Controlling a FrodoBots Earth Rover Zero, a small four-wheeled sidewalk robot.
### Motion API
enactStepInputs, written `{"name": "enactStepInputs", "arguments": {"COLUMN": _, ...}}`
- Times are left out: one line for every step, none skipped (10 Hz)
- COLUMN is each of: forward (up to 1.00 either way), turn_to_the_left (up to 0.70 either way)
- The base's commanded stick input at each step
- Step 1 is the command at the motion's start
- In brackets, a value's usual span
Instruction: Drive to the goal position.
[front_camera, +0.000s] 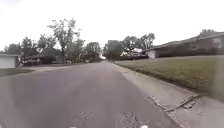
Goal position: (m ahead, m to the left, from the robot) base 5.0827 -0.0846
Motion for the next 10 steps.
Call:
{"name": "enactStepInputs", "arguments": {"forward": 1.00, "turn_to_the_left": 0.06}}
{"name": "enactStepInputs", "arguments": {"forward": 1.00, "turn_to_the_left": 0.00}}
{"name": "enactStepInputs", "arguments": {"forward": 1.00, "turn_to_the_left": 0.00}}
{"name": "enactStepInputs", "arguments": {"forward": 1.00, "turn_to_the_left": 0.00}}
{"name": "enactStepInputs", "arguments": {"forward": 1.00, "turn_to_the_left": 0.00}}
{"name": "enactStepInputs", "arguments": {"forward": 1.00, "turn_to_the_left": 0.00}}
{"name": "enactStepInputs", "arguments": {"forward": 1.00, "turn_to_the_left": 0.00}}
{"name": "enactStepInputs", "arguments": {"forward": 1.00, "turn_to_the_left": 0.00}}
{"name": "enactStepInputs", "arguments": {"forward": 1.00, "turn_to_the_left": 0.00}}
{"name": "enactStepInputs", "arguments": {"forward": 1.00, "turn_to_the_left": 0.00}}
